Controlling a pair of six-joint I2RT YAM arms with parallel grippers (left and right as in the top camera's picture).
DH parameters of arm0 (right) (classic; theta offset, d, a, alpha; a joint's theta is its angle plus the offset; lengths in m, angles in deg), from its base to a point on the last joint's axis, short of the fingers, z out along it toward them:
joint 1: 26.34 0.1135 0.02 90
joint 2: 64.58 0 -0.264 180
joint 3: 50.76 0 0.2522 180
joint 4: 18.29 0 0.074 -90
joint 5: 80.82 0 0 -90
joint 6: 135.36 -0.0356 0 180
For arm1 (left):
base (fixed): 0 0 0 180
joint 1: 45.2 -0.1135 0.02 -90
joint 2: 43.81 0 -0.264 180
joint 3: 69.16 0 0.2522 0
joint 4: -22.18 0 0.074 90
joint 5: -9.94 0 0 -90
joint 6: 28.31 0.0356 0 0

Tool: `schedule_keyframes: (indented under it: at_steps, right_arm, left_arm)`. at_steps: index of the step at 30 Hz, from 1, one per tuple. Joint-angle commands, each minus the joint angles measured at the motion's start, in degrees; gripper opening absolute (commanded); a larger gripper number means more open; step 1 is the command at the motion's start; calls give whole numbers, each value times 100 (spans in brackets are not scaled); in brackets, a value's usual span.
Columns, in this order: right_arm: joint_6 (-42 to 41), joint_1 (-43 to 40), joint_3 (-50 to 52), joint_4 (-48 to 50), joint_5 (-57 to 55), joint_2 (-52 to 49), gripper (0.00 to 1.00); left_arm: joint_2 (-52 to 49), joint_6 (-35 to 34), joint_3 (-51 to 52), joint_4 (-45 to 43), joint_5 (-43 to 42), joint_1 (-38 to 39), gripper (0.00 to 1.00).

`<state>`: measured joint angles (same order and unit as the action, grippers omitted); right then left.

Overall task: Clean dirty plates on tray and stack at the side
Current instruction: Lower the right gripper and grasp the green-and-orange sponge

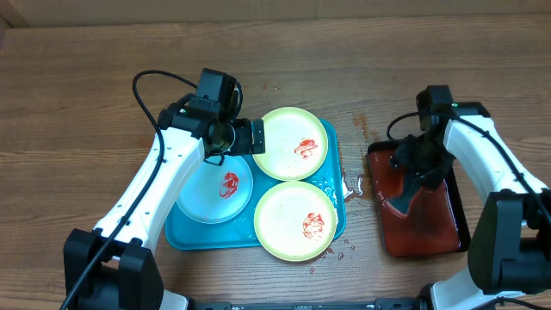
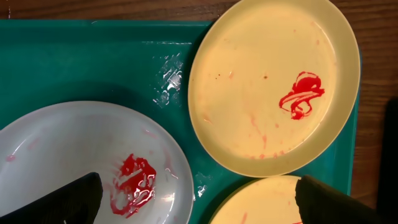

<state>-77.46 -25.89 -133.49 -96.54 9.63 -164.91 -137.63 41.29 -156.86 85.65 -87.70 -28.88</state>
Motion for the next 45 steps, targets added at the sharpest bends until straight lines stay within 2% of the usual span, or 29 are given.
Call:
schedule_keyframes:
  at_steps: [1,6,8,12,19,26,33,35,43,44,45]
  right_arm:
    - [262,-9,-328,-66,-31,223,69]
    - [977,-9,-376,79,407,382,68]
    - [979,-9,-376,72,422,435,69]
    - [133,-11,-376,-258,-66,533,68]
    - [-120,98,-345,-702,-367,647,68]
    - [-721,247,232,-452,-424,647,68]
    - [-866,254,1141,118,-358,647,56]
    - [-863,254,1202,184,-361,647,49]
    - [-841,256,1366,717,-280,647,42]
    - [-841,256,1399,787,-256,647,40]
    - [-844,256,1480,938,-179,647,35]
  left_arm:
    - [-20,72,-125,-31,61,-4,100]
    - [-20,70,-125,-142,61,-4,100]
    - [-20,72,-125,-199,61,-7,100]
    - [-20,72,-125,-221,61,-7,100]
    - [-20,70,-125,-243,76,-15,100]
    - [-20,72,-125,-243,76,-15,99]
    - [-22,72,-125,-264,79,-15,100]
    - [-22,72,-125,-291,79,-15,100]
    - [-22,72,-125,-393,79,-15,100]
    - [-22,72,-122,-391,79,-15,100]
    - [-22,72,-125,-389,79,-15,100]
